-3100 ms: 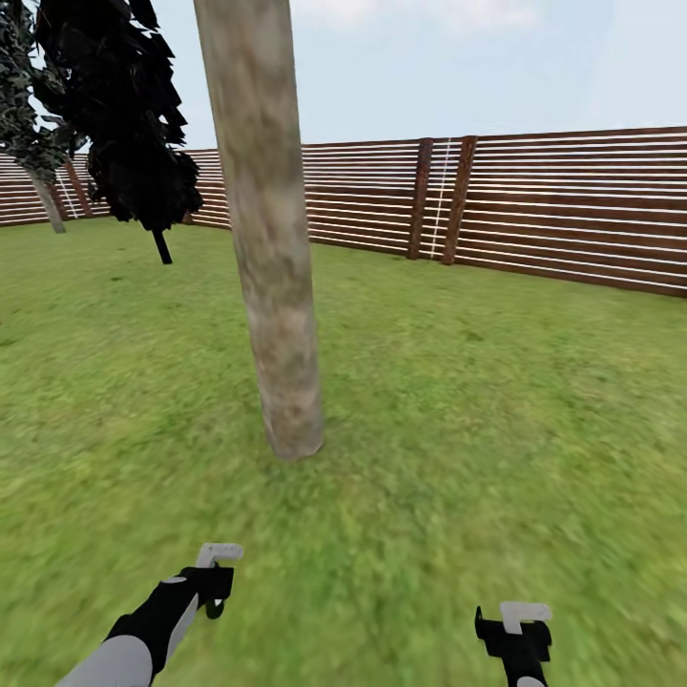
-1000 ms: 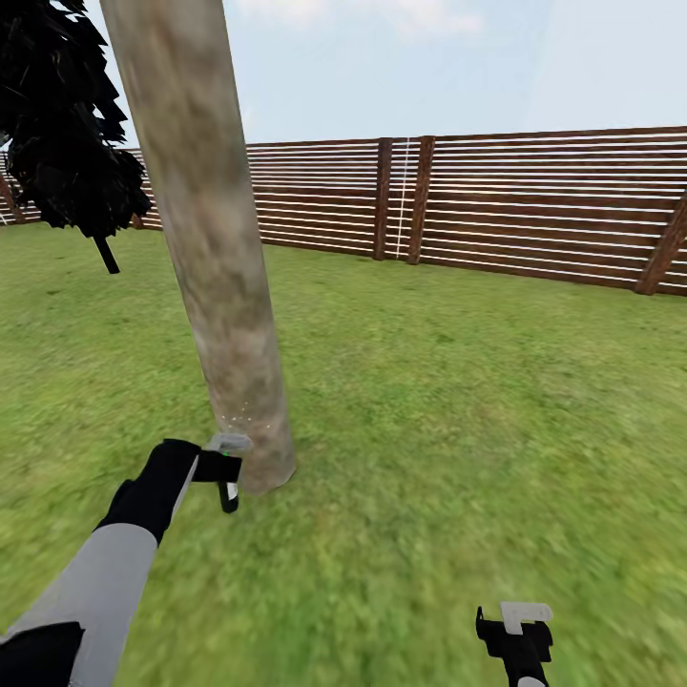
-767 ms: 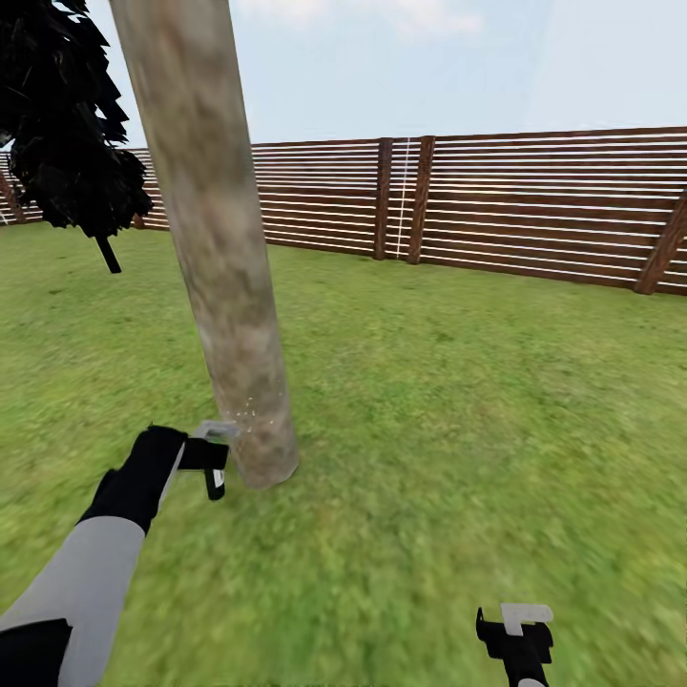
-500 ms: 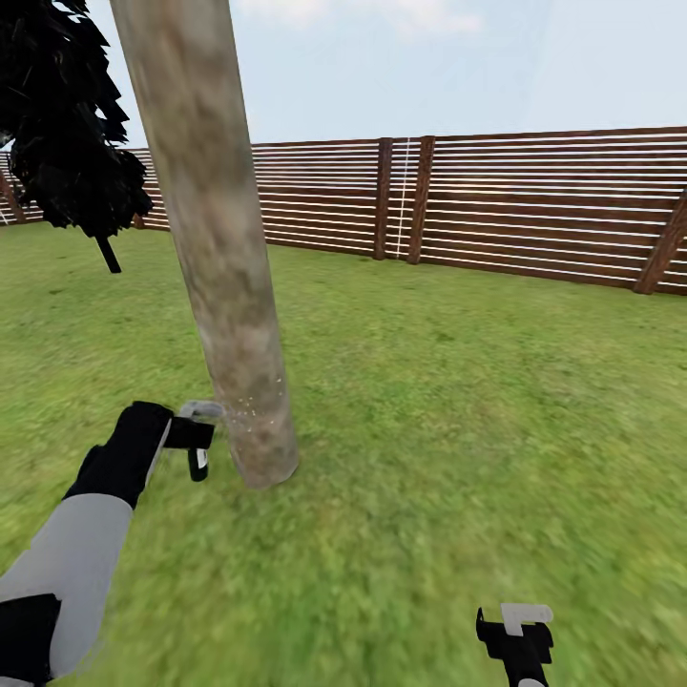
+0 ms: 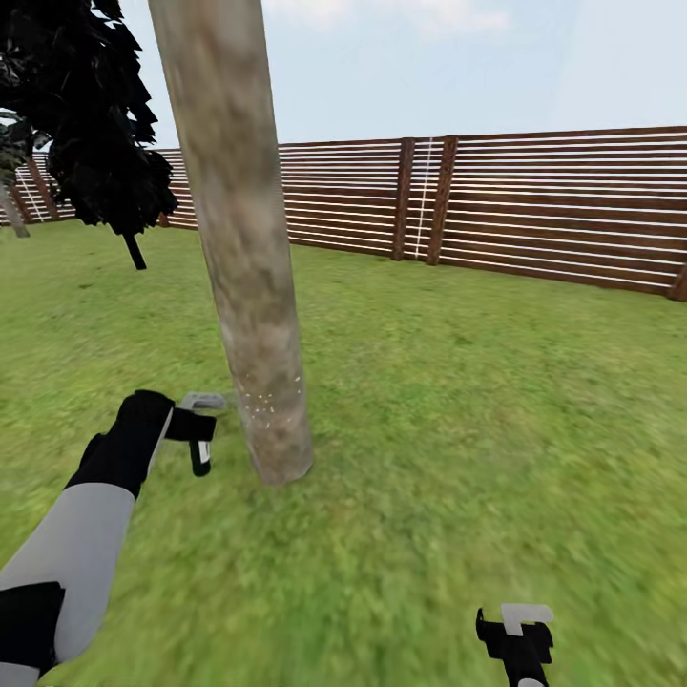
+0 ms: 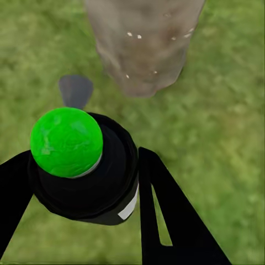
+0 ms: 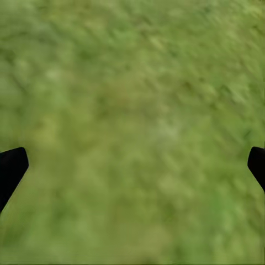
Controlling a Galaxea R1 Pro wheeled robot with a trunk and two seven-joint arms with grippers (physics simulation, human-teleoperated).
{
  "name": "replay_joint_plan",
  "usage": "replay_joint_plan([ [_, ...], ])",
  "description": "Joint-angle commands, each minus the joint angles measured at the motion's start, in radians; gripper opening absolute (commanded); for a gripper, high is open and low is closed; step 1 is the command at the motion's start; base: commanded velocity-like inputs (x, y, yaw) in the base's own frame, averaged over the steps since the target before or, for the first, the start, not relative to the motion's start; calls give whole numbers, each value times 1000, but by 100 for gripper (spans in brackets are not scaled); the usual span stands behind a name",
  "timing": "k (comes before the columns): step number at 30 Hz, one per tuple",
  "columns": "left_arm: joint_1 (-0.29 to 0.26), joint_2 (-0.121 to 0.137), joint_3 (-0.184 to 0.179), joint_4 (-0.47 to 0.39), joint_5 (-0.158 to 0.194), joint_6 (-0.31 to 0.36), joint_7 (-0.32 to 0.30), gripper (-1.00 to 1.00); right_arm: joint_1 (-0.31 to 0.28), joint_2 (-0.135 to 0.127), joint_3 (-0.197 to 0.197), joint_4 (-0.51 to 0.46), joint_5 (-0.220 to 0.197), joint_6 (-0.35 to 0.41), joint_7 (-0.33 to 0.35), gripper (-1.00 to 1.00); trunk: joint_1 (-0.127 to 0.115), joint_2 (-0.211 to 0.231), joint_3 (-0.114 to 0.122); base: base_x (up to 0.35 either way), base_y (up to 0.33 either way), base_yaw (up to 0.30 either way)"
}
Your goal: In the garden, pick up the pesticide atomizer on the floor and spray pesticide onto both trees until each tree trunk is fully covered.
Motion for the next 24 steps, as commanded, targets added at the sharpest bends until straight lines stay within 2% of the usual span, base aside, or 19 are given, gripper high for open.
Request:
replay_joint_plan([
  [1,1,-1,2,-1,-9,2,-10,-100,-1,0,-5,1,10,-2,-5,100,0,0,-1,148,0,20],
  [6,5,-8,-1,-1,-10,2,-6,-100,-1,-2,-5,2,12,-2,-5,100,0,0,-1,295,-4,4],
  [9,6,-9,-2,-1,-10,1,-5,-100,-1,-2,-5,2,11,-2,-5,100,0,0,-1,156,-177,0],
  [24,6,-9,0,-1,-11,0,-4,-100,-1,-1,-5,2,10,-2,-5,100,0,0,-1,-94,-270,0],
])
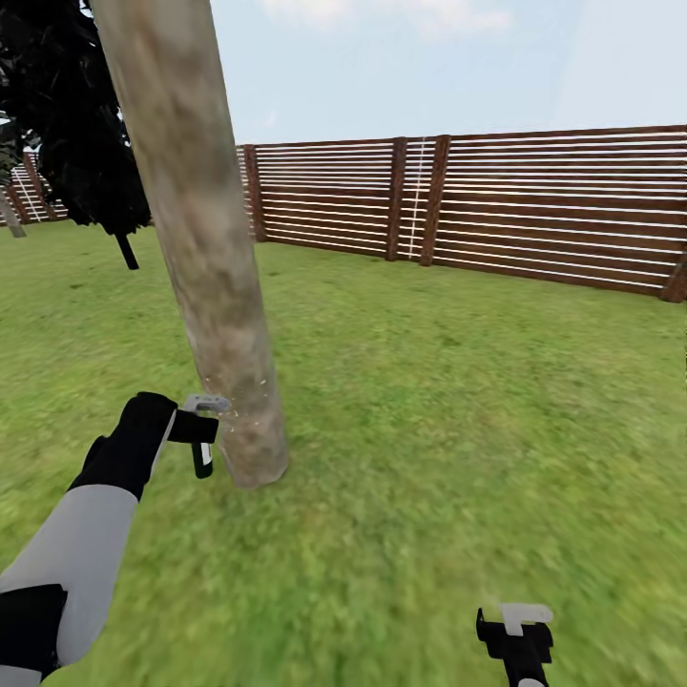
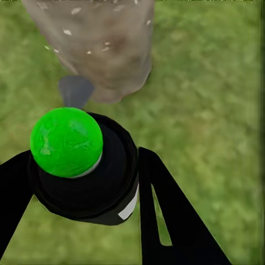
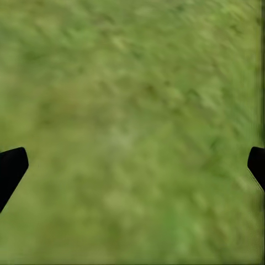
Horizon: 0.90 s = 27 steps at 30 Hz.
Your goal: In the garden, pick up the pesticide atomizer on the floor and spray pesticide onto both trees until each tree trunk is fully covered.
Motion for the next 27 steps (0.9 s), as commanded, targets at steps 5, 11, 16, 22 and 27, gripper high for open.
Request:
replay_joint_plan([
  [5,-1,1,1,-1,-10,2,-10,-100,-1,0,-5,1,10,-1,-5,100,0,0,-1,-1,-275,0],
  [11,-1,2,3,0,-10,2,-8,-100,-1,0,-5,1,10,-1,-5,100,0,0,-1,0,-276,54],
  [16,-1,10,15,1,-11,2,24,-100,-1,0,-5,1,10,-1,-5,100,0,0,-1,63,-274,259],
  [22,-1,1,18,0,-9,2,52,-100,-1,0,-5,1,10,-1,-5,100,0,0,-1,180,-243,175],
  [27,-1,-1,18,0,-9,2,53,-100,0,0,-5,1,12,-1,-5,100,0,0,-1,162,-235,5],
])
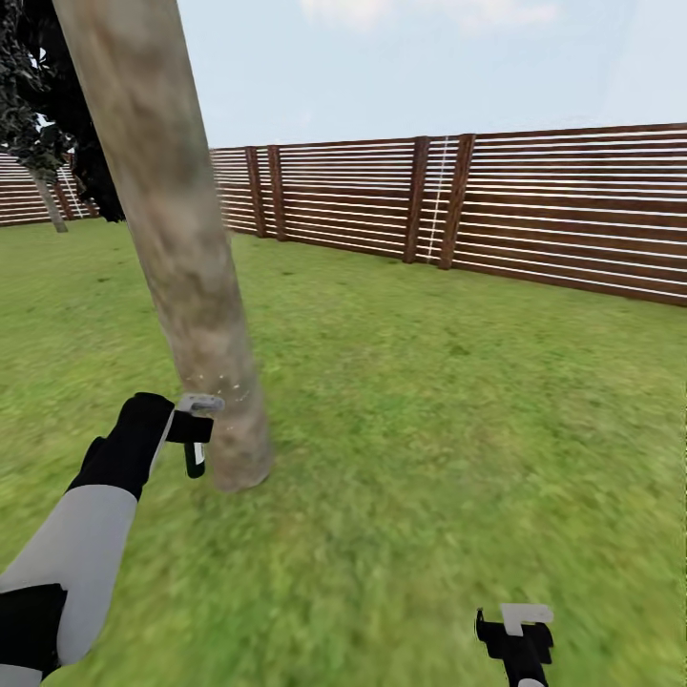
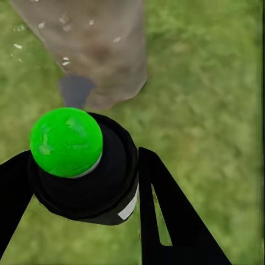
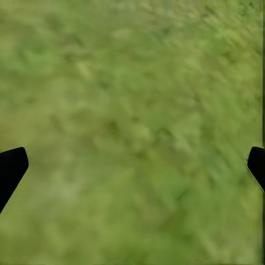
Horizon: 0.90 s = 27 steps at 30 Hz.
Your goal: In the garden, pick up the pesticide atomizer on the floor and spray pesticide onto both trees until each tree trunk is fully covered.
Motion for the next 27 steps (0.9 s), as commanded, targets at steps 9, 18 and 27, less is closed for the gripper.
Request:
replay_joint_plan([
  [9,-1,1,4,-1,-10,3,-10,-100,-1,0,-5,0,10,-1,-5,100,0,0,-1,17,-274,0],
  [18,-1,-1,35,-1,-8,3,45,-100,-1,0,-5,1,10,-1,-5,100,0,0,-1,0,-276,154],
  [27,0,-52,33,13,27,2,85,-100,-1,0,-5,0,9,-1,-5,100,0,0,-1,105,-254,160],
])
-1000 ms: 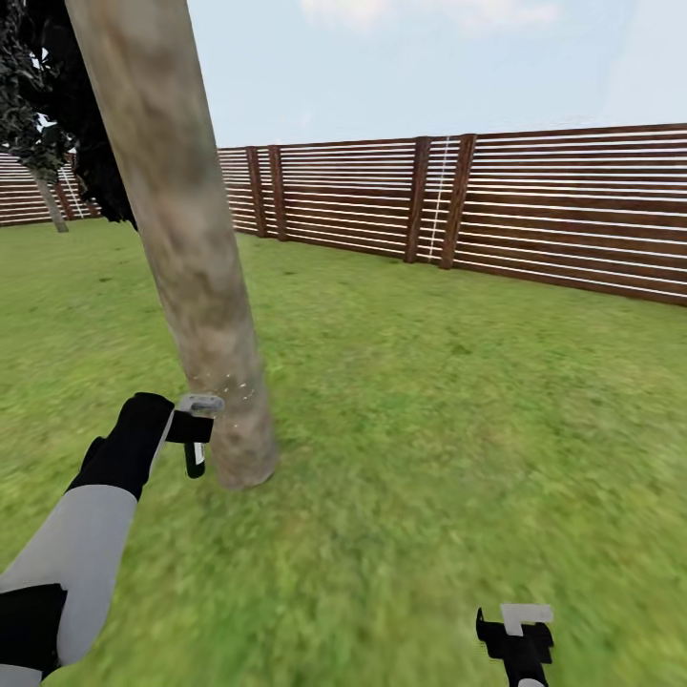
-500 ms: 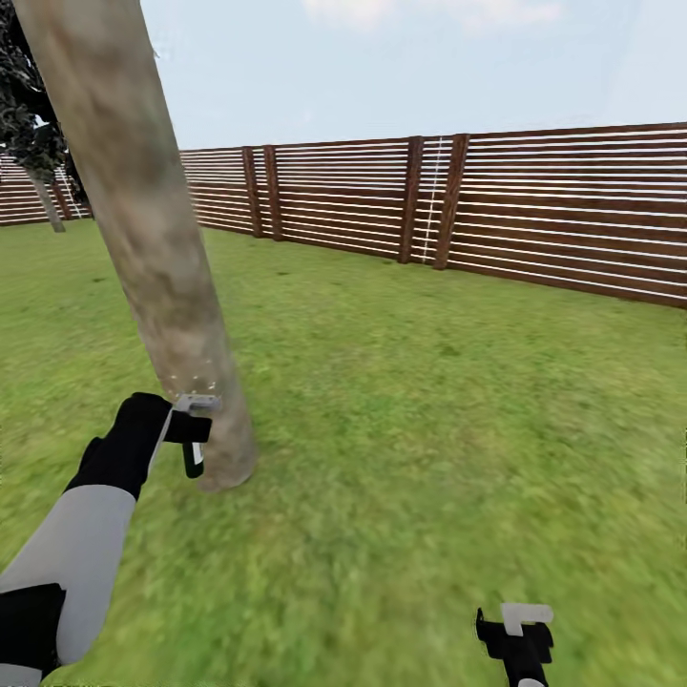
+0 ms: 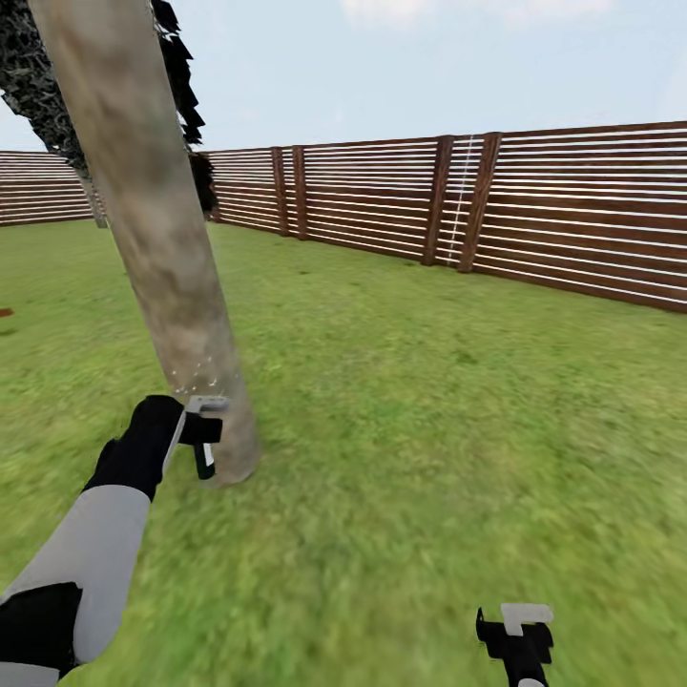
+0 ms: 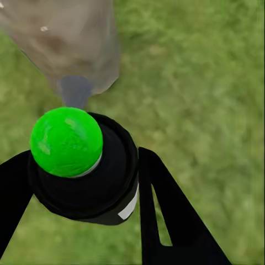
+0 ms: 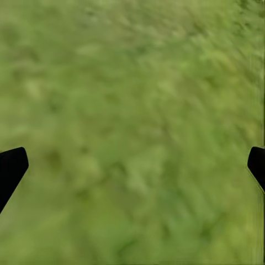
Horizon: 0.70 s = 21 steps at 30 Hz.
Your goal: In the garden, pick up the pesticide atomizer on the floor and spray pesticide onto both trees until each tree trunk is fully covered.
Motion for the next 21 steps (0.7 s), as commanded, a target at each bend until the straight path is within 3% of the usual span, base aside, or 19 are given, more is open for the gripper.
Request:
replay_joint_plan([
  [1,-1,-14,3,0,-22,1,-4,-100,-1,0,-5,1,10,-1,-5,100,0,0,-1,207,-225,4],
  [3,1,-2,51,1,-24,-5,2,-100,-1,0,-5,1,10,-1,-5,100,0,0,-1,219,-215,2],
  [4,2,17,84,2,-25,-7,5,-100,-1,0,-5,1,10,-1,-5,100,0,0,-1,226,-209,1],
  [7,57,85,123,1,-27,-13,10,-100,0,0,-5,1,10,-1,-5,100,0,0,-1,228,-207,0],
  [9,89,83,127,0,-26,-26,12,-100,-1,1,-5,2,10,-1,-5,100,0,0,-1,229,-207,0],
  [10,108,57,126,1,-25,-47,18,-100,-1,1,-5,2,10,-1,-5,100,0,0,-1,227,-207,8],
  [11,124,-2,123,2,-30,-63,49,-100,-1,2,-5,2,10,-1,-5,100,0,0,-1,225,-206,188],
  [12,140,-18,126,1,-30,-70,89,-100,-1,2,-5,1,10,-1,-5,100,0,0,-1,224,-206,241],
  [13,147,-17,130,1,-28,-83,108,-100,-1,2,-5,1,10,-1,-5,100,0,0,-1,224,-206,260],
  [14,153,0,139,2,-28,-105,120,-100,-1,2,-5,2,10,-1,-5,100,0,0,-1,224,-206,271],
  [16,157,61,167,4,-25,-120,127,-100,-1,2,-5,2,10,-1,-5,100,0,0,-1,224,-206,276],
  [17,158,72,173,27,-24,-125,128,-100,-1,2,-5,2,10,-1,-5,100,0,0,-1,225,-206,278],
  [19,160,66,173,91,-21,-145,129,-100,-1,2,-5,2,10,-1,-5,100,0,0,-1,227,-205,189],
  [20,163,52,173,127,-20,-187,131,-100,-1,2,-5,1,10,-1,-5,100,0,0,-1,236,-194,70],
  [21,165,23,174,171,-23,-256,135,-100,0,2,-5,2,10,-1,-5,100,0,0,-1,264,-175,23],
])
